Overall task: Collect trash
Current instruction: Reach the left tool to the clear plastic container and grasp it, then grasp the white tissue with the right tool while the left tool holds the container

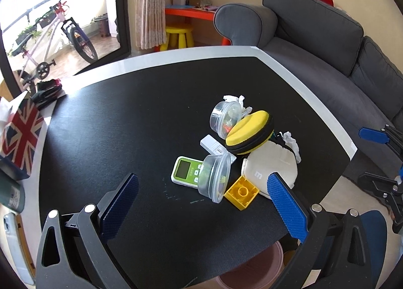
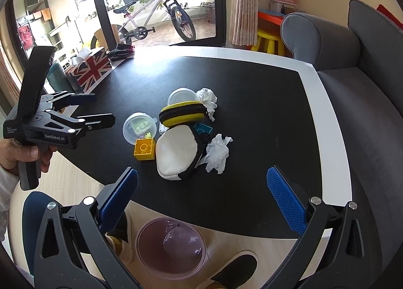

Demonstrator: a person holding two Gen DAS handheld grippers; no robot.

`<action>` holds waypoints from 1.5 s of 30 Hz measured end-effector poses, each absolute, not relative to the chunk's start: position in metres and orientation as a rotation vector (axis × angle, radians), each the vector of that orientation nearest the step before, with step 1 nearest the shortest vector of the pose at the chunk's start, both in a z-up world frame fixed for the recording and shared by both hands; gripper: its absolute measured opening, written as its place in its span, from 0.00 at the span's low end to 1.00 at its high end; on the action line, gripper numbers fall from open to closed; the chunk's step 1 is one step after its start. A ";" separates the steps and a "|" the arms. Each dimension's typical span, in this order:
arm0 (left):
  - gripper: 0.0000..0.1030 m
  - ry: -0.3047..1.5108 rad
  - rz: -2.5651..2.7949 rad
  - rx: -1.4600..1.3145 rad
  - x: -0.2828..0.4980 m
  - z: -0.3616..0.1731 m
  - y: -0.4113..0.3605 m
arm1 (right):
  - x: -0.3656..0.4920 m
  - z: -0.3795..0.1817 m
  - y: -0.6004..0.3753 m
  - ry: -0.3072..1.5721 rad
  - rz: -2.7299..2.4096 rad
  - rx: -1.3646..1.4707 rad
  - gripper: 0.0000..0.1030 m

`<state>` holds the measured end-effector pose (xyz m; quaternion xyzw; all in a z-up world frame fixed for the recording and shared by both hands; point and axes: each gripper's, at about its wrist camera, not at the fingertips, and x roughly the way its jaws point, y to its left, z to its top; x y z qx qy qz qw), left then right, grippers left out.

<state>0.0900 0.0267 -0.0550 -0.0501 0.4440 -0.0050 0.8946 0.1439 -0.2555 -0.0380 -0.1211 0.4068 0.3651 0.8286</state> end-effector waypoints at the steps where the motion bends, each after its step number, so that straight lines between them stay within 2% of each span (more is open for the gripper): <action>1: 0.95 0.929 -0.019 -0.105 0.093 -0.057 0.027 | 0.144 -0.038 -0.256 0.865 0.774 -0.257 0.97; 6: 0.94 0.966 -0.035 -0.101 0.108 -0.072 0.028 | 0.147 -0.041 -0.257 0.871 0.771 -0.256 0.97; 8: 0.90 0.973 -0.060 -0.111 0.112 -0.078 0.028 | 0.148 -0.042 -0.258 0.874 0.771 -0.255 0.97; 10: 0.76 0.999 -0.102 -0.125 0.117 -0.084 0.028 | 0.148 -0.043 -0.258 0.878 0.769 -0.256 0.97; 14: 0.66 1.025 -0.118 -0.136 0.122 -0.094 0.026 | 0.151 -0.046 -0.259 0.885 0.767 -0.253 0.97; 15: 0.56 1.029 -0.124 -0.145 0.123 -0.095 0.026 | 0.152 -0.046 -0.259 0.887 0.766 -0.252 0.97; 16: 0.43 1.033 -0.128 -0.151 0.124 -0.096 0.026 | 0.152 -0.047 -0.259 0.889 0.766 -0.253 0.97; 17: 0.38 1.040 -0.140 -0.162 0.125 -0.098 0.026 | 0.152 -0.047 -0.258 0.890 0.765 -0.253 0.97; 21: 0.23 1.053 -0.138 -0.165 0.124 -0.100 0.026 | 0.153 -0.049 -0.258 0.891 0.764 -0.251 0.97; 31: 0.23 1.013 -0.127 -0.166 0.119 -0.090 0.027 | 0.153 -0.050 -0.256 0.891 0.762 -0.255 0.97; 45: 0.23 0.880 -0.098 -0.154 0.089 -0.047 0.030 | 0.186 -0.063 -0.249 0.920 0.700 -0.297 0.97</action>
